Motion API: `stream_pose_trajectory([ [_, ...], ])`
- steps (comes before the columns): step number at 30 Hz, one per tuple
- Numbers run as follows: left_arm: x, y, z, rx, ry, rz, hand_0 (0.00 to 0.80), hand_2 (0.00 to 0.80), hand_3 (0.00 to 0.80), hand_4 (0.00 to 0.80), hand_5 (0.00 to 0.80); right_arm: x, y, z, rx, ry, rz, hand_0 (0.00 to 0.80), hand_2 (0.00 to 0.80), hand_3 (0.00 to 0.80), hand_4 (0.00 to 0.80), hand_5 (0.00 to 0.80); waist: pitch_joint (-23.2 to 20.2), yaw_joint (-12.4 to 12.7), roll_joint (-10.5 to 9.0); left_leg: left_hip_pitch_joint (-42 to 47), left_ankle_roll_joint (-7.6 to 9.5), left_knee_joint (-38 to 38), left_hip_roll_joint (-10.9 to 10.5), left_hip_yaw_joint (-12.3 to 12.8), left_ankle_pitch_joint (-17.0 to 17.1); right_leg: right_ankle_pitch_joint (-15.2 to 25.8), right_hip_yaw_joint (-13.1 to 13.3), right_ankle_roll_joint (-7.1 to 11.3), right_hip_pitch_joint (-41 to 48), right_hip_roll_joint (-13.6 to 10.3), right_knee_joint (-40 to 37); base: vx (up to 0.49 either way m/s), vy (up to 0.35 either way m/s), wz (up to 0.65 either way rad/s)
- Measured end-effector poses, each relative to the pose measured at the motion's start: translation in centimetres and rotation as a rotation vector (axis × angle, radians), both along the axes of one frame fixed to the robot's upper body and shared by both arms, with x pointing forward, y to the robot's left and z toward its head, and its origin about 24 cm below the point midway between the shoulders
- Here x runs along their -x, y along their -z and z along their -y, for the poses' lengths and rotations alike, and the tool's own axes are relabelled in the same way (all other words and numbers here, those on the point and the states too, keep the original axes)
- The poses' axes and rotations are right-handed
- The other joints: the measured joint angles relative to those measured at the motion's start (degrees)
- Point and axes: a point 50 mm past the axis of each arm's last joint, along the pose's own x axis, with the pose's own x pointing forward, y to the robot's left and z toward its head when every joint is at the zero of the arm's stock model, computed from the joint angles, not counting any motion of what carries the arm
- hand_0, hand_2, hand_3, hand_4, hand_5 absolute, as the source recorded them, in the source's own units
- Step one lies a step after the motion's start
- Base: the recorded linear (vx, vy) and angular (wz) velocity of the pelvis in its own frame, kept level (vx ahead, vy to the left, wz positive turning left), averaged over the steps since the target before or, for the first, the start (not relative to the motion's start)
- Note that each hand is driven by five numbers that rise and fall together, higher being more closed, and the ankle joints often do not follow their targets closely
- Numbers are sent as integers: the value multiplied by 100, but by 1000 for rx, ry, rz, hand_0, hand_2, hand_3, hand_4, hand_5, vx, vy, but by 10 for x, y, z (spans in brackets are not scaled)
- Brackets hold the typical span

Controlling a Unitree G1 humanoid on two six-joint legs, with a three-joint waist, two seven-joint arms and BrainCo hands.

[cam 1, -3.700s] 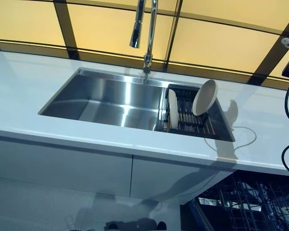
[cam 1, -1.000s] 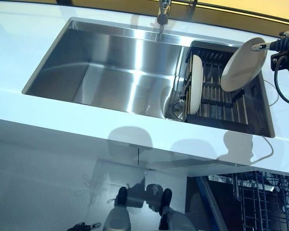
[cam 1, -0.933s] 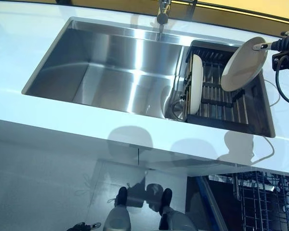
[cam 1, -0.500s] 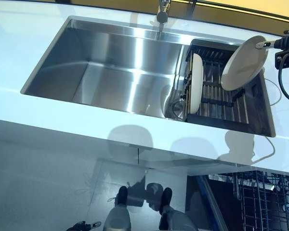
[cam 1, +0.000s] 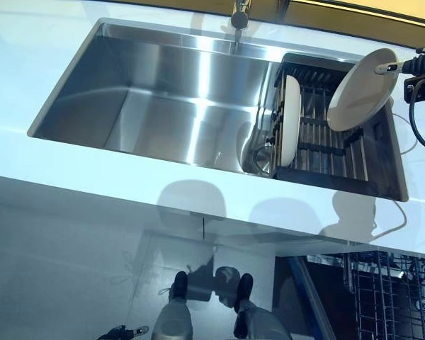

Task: Take plates into dishwasher

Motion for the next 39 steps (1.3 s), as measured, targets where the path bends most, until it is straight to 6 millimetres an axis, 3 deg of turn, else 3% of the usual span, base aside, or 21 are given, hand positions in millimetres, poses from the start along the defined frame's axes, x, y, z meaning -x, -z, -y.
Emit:
stream_pose_trajectory([
  [15,-7,-1,3,20,-18,36,0,0,0,0,0,0,1,0,-2,3,-6,0,0,0,0,0,91,2,140,-90,2,2,-3,9,3,10,-5,-10,-92,-4,1,0,0,0],
  [39,-9,-2,3,25,-21,54,0,0,0,0,0,1,0,1,-10,15,9,0,0,0,0,0,332,6,208,-109,2,2,-3,13,3,9,-18,-10,-103,-13,0,0,0,0],
])
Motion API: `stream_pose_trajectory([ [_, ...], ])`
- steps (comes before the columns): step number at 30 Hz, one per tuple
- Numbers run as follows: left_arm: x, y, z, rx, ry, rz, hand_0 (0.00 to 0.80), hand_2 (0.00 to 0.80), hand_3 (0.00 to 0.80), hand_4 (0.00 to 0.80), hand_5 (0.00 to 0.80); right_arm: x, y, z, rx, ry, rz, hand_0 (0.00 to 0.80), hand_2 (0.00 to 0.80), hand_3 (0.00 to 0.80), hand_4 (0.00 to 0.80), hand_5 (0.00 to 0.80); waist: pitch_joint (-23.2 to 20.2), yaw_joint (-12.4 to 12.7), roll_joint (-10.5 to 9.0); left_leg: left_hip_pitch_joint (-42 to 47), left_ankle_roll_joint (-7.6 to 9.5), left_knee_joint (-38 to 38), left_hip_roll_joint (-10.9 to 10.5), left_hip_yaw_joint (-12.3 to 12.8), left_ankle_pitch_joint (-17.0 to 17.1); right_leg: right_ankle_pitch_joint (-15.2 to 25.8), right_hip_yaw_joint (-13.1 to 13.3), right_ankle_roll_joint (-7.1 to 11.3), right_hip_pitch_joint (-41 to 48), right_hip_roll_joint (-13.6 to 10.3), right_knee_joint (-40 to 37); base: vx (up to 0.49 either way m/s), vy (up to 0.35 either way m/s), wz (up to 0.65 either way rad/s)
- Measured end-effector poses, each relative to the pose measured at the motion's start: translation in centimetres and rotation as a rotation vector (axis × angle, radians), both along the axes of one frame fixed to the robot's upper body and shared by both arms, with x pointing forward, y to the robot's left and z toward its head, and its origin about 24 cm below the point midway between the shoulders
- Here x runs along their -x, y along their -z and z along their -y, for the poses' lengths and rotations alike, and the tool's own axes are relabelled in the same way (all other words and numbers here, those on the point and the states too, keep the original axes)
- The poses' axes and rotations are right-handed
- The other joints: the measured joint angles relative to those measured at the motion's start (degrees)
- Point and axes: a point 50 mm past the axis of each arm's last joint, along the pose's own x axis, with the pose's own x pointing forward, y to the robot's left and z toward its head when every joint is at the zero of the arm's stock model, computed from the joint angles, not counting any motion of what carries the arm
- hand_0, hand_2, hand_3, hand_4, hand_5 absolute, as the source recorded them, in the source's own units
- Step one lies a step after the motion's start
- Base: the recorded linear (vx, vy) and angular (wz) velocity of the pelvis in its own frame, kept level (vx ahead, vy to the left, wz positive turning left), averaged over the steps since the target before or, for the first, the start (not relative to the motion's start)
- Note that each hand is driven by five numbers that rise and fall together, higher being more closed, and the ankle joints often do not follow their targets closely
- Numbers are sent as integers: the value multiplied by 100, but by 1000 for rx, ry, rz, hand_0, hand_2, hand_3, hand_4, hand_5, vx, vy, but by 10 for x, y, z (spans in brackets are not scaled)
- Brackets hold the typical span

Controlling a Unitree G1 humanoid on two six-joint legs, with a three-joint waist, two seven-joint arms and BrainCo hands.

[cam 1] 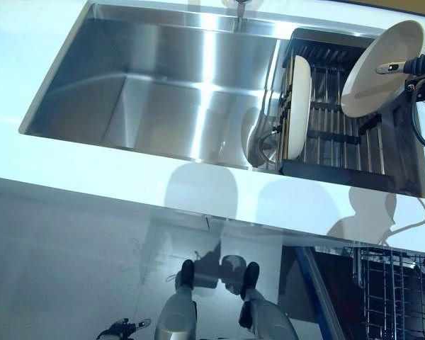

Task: Take plates into dishwasher

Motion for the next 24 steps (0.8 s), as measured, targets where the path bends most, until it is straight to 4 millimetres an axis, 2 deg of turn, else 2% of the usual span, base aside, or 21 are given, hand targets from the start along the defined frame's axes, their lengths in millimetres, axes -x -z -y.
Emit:
stream_pose_trajectory([
  [6,-1,0,0,0,4,18,0,0,0,0,0,0,-1,0,4,11,10,0,0,0,0,0,0,-1,0,-62,2,12,1,-23,2,0,-29,0,-41,-4,0,0,0,0],
  [7,-2,0,0,0,5,23,0,0,0,0,0,1,-2,0,5,15,14,618,618,618,618,618,1,0,0,-70,3,12,0,-25,4,1,-31,0,-49,-6,0,0,0,0],
  [8,-2,-1,0,0,6,25,0,0,0,0,0,1,-2,0,6,18,15,800,800,800,800,800,1,3,0,-71,3,12,0,-25,4,1,-32,0,-49,-6,0,0,0,0],
  [24,-6,-1,0,0,12,52,0,0,0,0,0,3,-2,4,13,104,47,800,800,800,800,800,17,10,20,-74,1,5,-7,-26,10,2,-35,-1,-56,-1,2,0,0,0],
])
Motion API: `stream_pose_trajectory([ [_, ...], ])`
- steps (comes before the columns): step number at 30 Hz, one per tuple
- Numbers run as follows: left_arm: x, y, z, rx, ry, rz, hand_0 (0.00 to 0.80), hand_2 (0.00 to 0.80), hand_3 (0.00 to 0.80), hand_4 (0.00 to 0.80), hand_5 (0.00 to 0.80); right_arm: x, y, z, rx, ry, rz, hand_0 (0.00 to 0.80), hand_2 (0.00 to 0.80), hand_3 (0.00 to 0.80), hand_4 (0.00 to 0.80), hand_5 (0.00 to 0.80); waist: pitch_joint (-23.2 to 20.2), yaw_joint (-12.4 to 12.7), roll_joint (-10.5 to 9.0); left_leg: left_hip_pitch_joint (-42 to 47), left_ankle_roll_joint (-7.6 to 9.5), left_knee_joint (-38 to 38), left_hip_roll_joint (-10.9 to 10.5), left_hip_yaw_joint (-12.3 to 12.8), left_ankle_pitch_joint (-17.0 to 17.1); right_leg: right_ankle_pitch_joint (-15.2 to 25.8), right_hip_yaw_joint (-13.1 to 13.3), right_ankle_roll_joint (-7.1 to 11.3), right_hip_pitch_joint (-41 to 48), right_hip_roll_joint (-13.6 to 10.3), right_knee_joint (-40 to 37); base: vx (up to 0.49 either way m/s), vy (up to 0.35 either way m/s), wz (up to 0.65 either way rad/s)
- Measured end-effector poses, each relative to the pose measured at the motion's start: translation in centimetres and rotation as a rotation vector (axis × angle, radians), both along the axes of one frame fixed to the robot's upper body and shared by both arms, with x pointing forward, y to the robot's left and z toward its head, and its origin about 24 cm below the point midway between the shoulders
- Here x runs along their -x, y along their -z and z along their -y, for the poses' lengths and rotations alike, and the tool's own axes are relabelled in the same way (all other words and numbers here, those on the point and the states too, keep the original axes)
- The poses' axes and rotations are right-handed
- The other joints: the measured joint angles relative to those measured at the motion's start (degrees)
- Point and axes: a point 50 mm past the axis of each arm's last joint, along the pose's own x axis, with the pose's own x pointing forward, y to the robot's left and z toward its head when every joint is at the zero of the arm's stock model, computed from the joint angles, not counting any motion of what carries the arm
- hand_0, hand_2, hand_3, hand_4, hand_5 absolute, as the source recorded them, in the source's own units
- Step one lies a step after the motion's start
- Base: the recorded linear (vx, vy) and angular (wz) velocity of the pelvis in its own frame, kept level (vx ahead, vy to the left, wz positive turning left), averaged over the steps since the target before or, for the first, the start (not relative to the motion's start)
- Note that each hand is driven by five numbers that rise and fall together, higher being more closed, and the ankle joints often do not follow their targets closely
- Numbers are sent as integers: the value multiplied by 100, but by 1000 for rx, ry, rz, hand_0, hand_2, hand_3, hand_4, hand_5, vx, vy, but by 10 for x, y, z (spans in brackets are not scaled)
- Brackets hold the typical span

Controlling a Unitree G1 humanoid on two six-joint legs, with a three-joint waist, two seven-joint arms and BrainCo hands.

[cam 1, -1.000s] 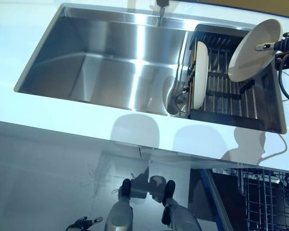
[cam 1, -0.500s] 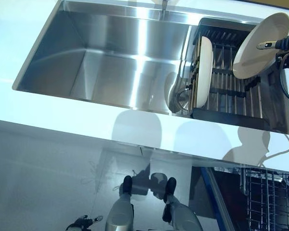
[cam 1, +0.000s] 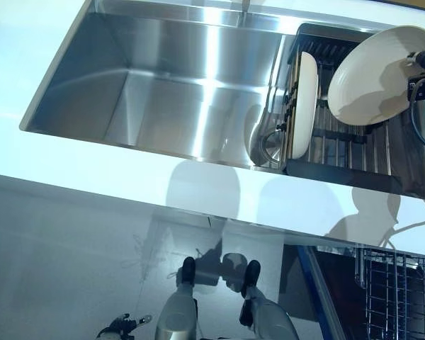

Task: Take plates into dishwasher

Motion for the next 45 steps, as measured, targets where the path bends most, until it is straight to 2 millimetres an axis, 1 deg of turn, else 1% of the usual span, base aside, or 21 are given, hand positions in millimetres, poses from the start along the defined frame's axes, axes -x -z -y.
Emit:
stream_pose_trajectory([
  [10,0,0,0,0,0,3,0,0,0,0,0,1,-1,3,6,31,14,800,800,800,800,800,-8,-8,-14,210,-1,0,8,-1,0,0,-1,0,210,9,0,0,0,0],
  [15,1,1,-1,-4,-3,-7,0,0,0,0,0,2,-4,3,14,35,29,800,800,800,800,800,-80,-23,-126,303,-1,-2,9,3,-1,0,8,0,304,12,1,28,-4,-1],
  [20,8,2,-3,-18,-8,-32,0,0,0,0,0,3,-13,3,40,26,57,800,800,800,800,800,-417,-28,-367,403,-7,-7,14,29,-5,-4,44,0,377,18,-1,47,-5,-2],
  [24,15,3,-6,-32,-4,-55,0,0,0,0,0,3,-20,3,88,15,72,800,800,800,800,800,-785,-32,-550,507,-11,-12,20,140,-15,-29,71,25,474,12,-4,31,17,-4],
  [27,21,4,-7,-34,-9,-73,0,0,0,0,0,4,-22,5,125,13,62,800,800,800,800,800,-1123,-57,-643,549,-10,-13,18,174,-17,-33,111,22,493,9,-13,31,14,-5],
  [28,21,4,-7,-34,-9,-74,0,0,0,0,0,5,-24,6,143,16,59,800,800,800,800,800,-1176,-61,-656,601,-9,-14,18,195,-18,-33,136,22,528,10,-14,19,5,-9],
  [30,24,5,-7,-34,-10,-82,0,0,0,0,0,7,-27,7,187,20,53,800,800,800,800,800,-1293,-69,-673,693,-6,-15,25,302,-58,-29,227,22,558,6,-18,23,4,-21],
  [32,28,5,-7,-32,-10,-90,0,0,0,0,0,9,-29,10,218,18,41,800,800,800,800,800,-1421,-202,-681,717,-13,-16,30,324,-71,-26,241,25,571,4,-19,17,2,-13],
  [33,31,6,-7,-37,4,-103,0,0,0,0,0,12,-31,13,231,22,36,800,800,800,800,800,-1491,-250,-684,736,-3,-17,28,362,-66,-21,271,30,568,6,-19,-7,-3,-21],
  [34,34,6,-7,-44,20,-115,0,0,0,0,0,15,-34,16,278,38,26,800,800,800,800,800,-1536,-266,-678,806,2,-18,31,458,-77,-8,382,26,582,30,-19,-18,-8,-30],
  [36,39,7,-8,-48,21,-135,0,0,0,0,0,19,-38,21,332,58,20,800,800,800,800,800,-1656,-361,-670,827,-7,-19,60,515,-90,-2,409,25,575,50,-20,-25,-13,-24],
  [38,40,7,-9,-52,28,-146,0,0,0,0,0,26,-43,28,405,88,4,800,800,800,800,800,-1714,-414,-655,915,-24,-20,75,664,-106,19,536,16,576,75,-21,-28,-11,-30],
  [39,42,7,-9,-53,29,-152,0,0,0,0,0,27,-45,28,425,92,2,800,800,800,800,800,-1743,-459,-647,921,-28,-21,83,685,-109,19,540,16,573,80,-21,-48,-15,-27],
  [40,43,7,-9,-54,35,-162,0,0,0,0,0,30,-49,29,471,96,1,800,800,800,800,800,-1795,-534,-634,949,-38,-20,97,735,-115,22,580,18,570,109,-22,-55,-21,-27],
  [41,43,7,-9,-56,43,-165,0,0,0,0,0,34,-53,31,512,101,-7,800,800,800,800,800,-1804,-565,-628,998,-50,-20,108,811,-125,36,674,10,571,146,-22,-59,-25,-32],
  [43,44,8,-9,-52,45,-172,0,0,0,0,0,38,-58,32,569,95,-14,800,800,800,800,800,-1868,-668,-625,1023,-64,-26,133,908,-142,44,727,3,550,166,-24,-33,-24,-30],
  [45,42,8,-8,-50,49,-167,0,0,0,0,0,45,-65,36,635,101,-20,800,800,800,800,800,-1892,-724,-624,1100,-81,-36,163,1086,-177,60,818,26,523,178,-24,-25,-18,-40],
])
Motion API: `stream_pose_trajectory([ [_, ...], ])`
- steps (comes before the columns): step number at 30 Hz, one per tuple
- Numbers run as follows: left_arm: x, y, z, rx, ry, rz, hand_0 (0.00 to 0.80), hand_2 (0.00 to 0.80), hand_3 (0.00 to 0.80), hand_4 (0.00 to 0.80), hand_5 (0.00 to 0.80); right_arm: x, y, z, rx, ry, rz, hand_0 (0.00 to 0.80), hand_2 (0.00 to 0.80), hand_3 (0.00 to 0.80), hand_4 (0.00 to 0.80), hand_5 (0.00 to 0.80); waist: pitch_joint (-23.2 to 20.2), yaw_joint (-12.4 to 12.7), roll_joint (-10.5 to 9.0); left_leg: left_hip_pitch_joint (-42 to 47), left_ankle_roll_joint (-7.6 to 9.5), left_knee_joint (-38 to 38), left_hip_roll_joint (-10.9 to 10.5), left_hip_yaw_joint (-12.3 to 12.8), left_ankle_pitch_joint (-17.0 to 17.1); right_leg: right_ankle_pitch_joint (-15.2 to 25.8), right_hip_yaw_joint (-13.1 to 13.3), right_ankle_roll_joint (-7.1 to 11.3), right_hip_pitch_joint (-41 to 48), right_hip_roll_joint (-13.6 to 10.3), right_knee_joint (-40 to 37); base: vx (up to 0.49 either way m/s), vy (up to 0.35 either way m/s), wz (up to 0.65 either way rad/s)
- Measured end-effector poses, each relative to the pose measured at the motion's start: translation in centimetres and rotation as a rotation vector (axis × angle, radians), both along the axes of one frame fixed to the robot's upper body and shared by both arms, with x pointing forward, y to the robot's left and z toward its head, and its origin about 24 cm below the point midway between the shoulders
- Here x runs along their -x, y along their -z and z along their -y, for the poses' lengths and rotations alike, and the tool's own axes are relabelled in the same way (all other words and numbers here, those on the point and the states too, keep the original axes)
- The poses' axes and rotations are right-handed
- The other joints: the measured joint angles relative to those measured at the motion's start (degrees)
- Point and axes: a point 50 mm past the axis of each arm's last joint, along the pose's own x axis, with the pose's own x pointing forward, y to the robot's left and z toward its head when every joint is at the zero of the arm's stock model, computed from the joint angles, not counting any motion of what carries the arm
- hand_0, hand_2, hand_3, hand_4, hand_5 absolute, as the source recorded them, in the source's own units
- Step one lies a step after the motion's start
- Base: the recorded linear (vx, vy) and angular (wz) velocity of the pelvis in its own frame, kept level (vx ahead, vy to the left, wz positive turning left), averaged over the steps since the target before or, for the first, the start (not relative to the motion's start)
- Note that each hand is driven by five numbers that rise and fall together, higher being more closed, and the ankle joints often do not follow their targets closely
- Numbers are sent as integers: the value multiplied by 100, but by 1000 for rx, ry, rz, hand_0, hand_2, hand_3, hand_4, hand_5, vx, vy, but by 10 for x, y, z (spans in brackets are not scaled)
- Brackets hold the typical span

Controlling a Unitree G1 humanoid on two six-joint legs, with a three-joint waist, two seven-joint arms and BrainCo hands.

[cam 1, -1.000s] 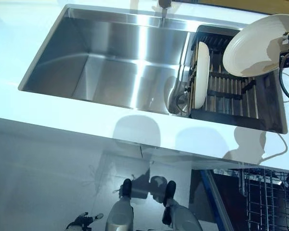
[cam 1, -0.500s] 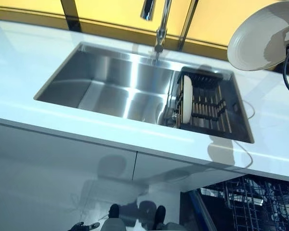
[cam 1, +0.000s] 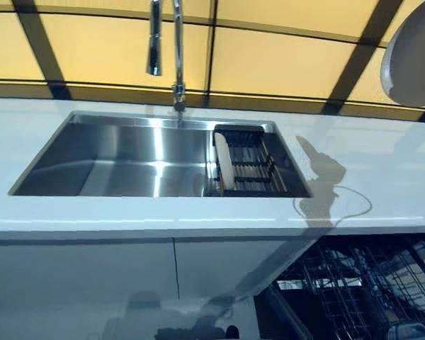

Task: Take plates into dishwasher

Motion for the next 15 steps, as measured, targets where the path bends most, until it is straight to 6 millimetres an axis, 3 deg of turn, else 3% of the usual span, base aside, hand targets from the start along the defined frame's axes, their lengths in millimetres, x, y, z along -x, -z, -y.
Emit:
stream_pose_trajectory([
  [5,-2,0,0,-5,36,-7,0,0,0,0,0,14,-3,10,116,15,-38,800,800,800,800,800,-120,-240,-31,37,13,-7,22,185,-59,30,98,24,-66,24,0,-37,-18,-22],
  [15,-10,0,3,33,46,-1,0,0,0,0,0,26,41,29,138,-37,-186,800,800,800,800,800,-187,-856,141,174,24,-14,3,640,-179,100,540,74,-187,91,0,-17,11,-23],
])
